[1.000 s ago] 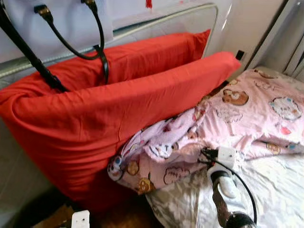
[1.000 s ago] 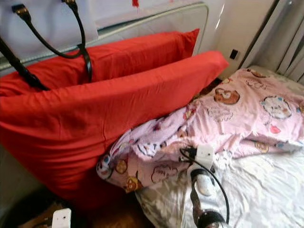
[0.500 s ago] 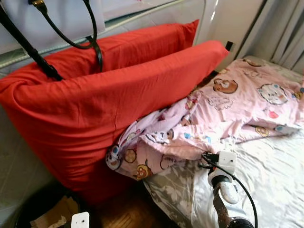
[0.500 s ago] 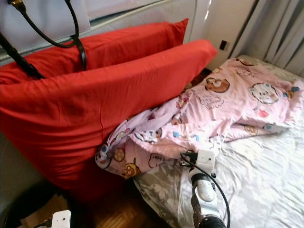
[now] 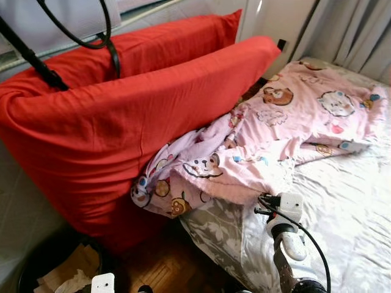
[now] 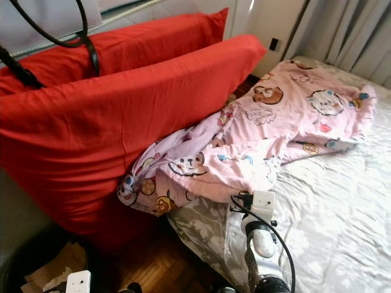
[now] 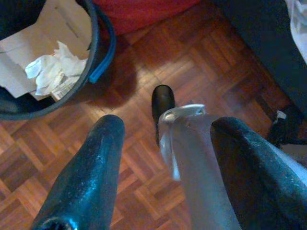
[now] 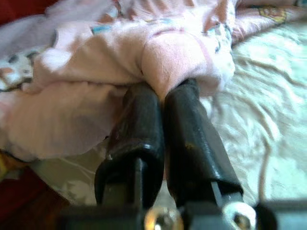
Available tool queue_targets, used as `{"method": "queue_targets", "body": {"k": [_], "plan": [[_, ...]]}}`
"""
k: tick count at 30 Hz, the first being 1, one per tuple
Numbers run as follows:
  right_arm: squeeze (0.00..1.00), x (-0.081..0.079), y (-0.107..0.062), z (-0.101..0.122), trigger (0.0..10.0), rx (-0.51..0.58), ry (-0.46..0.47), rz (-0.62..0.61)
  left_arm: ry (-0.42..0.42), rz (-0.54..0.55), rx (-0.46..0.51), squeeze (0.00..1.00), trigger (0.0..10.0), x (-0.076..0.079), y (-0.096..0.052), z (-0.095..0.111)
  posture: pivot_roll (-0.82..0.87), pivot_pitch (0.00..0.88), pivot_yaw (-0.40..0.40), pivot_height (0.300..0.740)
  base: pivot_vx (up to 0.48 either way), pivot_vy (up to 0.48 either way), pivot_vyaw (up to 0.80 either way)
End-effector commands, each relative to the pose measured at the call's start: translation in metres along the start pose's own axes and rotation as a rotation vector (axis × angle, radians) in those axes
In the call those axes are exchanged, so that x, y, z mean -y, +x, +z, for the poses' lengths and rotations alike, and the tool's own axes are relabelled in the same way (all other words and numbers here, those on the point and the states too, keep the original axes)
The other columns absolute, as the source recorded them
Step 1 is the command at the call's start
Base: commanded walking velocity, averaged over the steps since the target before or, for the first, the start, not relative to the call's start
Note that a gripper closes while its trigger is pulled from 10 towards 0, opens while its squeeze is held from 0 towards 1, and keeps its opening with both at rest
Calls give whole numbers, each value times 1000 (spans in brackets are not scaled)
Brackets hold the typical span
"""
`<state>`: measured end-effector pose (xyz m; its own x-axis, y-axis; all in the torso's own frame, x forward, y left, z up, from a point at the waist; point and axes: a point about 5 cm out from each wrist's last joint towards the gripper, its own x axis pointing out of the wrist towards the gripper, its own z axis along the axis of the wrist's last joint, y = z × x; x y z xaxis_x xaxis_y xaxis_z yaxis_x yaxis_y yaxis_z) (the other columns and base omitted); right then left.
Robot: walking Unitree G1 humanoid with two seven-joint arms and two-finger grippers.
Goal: Clean up the room
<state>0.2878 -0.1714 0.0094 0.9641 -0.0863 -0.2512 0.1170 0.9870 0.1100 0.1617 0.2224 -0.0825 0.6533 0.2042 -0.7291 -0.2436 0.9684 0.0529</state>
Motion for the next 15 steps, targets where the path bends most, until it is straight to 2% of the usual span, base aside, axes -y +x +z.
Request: {"method": "queue_targets", "body": {"k": [1,15], "plan": [[0,-1,1,4,10000,17,-7,5,16,-5,-34,0,10000,0,-4,-11,18,154,-34,740,-315,0,0],[0,0,2,5,10000,21,-10,9,23,-11,-40,0,10000,0,-5,-14,13,124,-36,740,-370,0,0]]}}
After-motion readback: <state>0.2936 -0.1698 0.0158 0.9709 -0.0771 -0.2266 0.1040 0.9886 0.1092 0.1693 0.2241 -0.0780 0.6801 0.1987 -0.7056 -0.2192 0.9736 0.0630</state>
